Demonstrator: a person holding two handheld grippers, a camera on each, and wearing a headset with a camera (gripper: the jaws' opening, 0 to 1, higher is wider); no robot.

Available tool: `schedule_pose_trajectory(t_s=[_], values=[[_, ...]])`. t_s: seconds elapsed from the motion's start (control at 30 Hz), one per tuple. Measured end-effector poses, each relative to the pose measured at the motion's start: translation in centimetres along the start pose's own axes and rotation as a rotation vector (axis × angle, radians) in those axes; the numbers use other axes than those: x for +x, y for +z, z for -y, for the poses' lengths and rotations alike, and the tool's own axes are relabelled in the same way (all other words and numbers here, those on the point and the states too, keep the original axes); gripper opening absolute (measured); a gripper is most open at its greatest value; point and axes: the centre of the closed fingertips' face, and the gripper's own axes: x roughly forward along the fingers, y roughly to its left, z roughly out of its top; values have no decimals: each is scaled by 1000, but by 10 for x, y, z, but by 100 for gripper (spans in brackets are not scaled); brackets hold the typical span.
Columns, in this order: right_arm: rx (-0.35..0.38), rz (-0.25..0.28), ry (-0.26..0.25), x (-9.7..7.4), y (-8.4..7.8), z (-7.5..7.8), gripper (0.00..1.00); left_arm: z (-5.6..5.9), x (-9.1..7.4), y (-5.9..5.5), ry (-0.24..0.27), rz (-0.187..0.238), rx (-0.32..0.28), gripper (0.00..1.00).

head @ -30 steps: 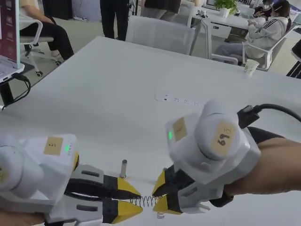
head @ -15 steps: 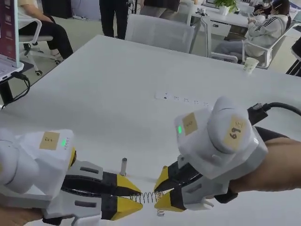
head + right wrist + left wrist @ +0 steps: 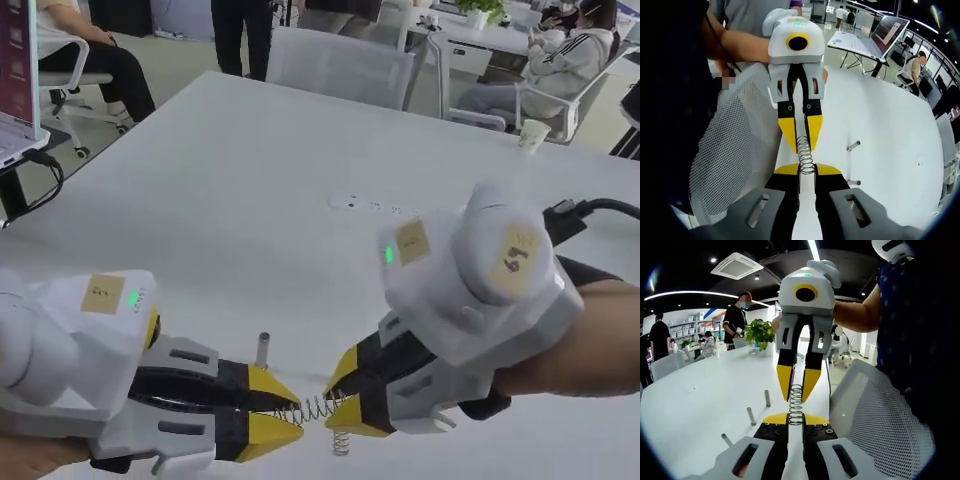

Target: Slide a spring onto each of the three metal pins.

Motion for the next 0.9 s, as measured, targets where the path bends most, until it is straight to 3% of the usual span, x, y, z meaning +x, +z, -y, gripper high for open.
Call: schedule_pose_trajectory(t_s=[0.33,0.43,0.6,0.73,0.9], values=[[-39,-18,21,-7,16,-4,8,0,2,0,-4,-2,12,2],[-38,8,40,-9,24,-6,8,2,3,0,-10,3,13,2],[-58,7,44,-6,33,-9,8,3,4,1,-13,9,13,2],[-72,-17,48,-4,32,-8,8,2,3,-1,-12,0,20,2],[-96,-29,66,-3,32,-7,9,1,1,2,-9,21,14,2]])
